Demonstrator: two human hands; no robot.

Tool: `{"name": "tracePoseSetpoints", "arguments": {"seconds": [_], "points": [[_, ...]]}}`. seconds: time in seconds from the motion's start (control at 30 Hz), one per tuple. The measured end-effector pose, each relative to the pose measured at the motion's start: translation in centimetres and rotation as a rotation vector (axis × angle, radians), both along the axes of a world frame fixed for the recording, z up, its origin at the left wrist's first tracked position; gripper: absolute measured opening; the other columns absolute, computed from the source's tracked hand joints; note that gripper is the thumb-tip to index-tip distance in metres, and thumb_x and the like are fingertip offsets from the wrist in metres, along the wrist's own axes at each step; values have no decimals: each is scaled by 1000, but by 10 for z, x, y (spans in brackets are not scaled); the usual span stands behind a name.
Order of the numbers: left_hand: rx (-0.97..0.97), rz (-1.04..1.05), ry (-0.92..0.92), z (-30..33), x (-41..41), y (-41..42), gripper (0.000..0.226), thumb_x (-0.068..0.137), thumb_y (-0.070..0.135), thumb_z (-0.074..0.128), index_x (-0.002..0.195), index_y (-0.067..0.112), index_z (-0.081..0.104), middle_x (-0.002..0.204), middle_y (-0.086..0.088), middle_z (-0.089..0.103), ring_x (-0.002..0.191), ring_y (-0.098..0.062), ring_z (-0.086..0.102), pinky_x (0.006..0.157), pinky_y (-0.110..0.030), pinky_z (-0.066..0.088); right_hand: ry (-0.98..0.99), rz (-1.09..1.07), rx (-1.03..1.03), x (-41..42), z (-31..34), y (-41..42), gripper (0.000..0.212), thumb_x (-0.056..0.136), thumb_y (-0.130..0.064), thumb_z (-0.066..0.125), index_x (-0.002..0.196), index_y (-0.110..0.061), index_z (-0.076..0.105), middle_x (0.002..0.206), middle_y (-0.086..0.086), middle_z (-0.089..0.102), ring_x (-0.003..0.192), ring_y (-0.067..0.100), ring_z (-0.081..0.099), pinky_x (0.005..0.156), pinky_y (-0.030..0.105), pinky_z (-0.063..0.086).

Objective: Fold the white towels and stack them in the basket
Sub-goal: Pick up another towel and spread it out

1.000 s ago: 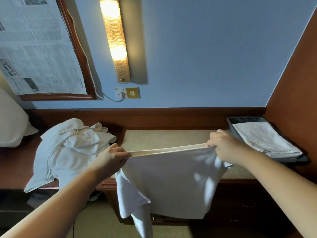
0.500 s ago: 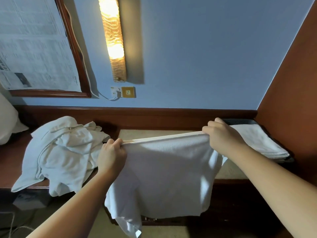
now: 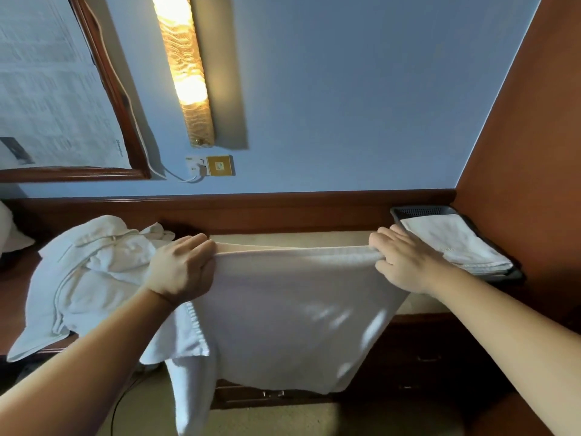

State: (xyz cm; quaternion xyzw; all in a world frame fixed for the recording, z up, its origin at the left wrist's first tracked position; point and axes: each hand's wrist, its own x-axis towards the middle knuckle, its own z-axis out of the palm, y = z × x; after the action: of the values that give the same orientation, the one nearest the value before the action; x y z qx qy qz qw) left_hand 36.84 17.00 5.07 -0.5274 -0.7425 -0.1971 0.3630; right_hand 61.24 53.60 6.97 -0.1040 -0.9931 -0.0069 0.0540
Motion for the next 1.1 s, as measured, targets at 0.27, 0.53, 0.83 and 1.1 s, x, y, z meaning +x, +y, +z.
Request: {"name": "tracePoseSetpoints", "arguments": {"seconds": [0.27,0.53,0.83,1.1], "points": [[-133,-96,39,0,-3,-4,33,102,29,55,84,7,70,76,-4,49,60,-28,47,42,-34,40,204,-17,130,-9,-17,3,37,106,-44,35,95,-20,60,83,-4,37,78,22,40,64,48,50],[-122,-189,-15,8,37,32,39,108,32,52,82,5,64,78,-8,47,62,-30,47,43,-39,41,8,-333,-117,-22,-4,-5,14,96,-4,41,105,-14,45,100,6,52,86,26,54,75,42,50],[-242,-172,-173,-24,11,15,29,97,32,73,82,11,60,81,-1,47,65,-16,38,56,-28,39,473,-375,-93,-26,-12,-13,21,94,-4,47,73,-8,45,78,7,47,70,40,51,62,41,48],[-215,-80,-287,-72,-1,-6,44,102,42,52,69,14,54,73,3,46,60,-16,43,60,-20,26,564,-296,-43,-42,15,-17,21,94,-2,45,75,-10,40,88,23,57,74,45,56,60,38,31]]}}
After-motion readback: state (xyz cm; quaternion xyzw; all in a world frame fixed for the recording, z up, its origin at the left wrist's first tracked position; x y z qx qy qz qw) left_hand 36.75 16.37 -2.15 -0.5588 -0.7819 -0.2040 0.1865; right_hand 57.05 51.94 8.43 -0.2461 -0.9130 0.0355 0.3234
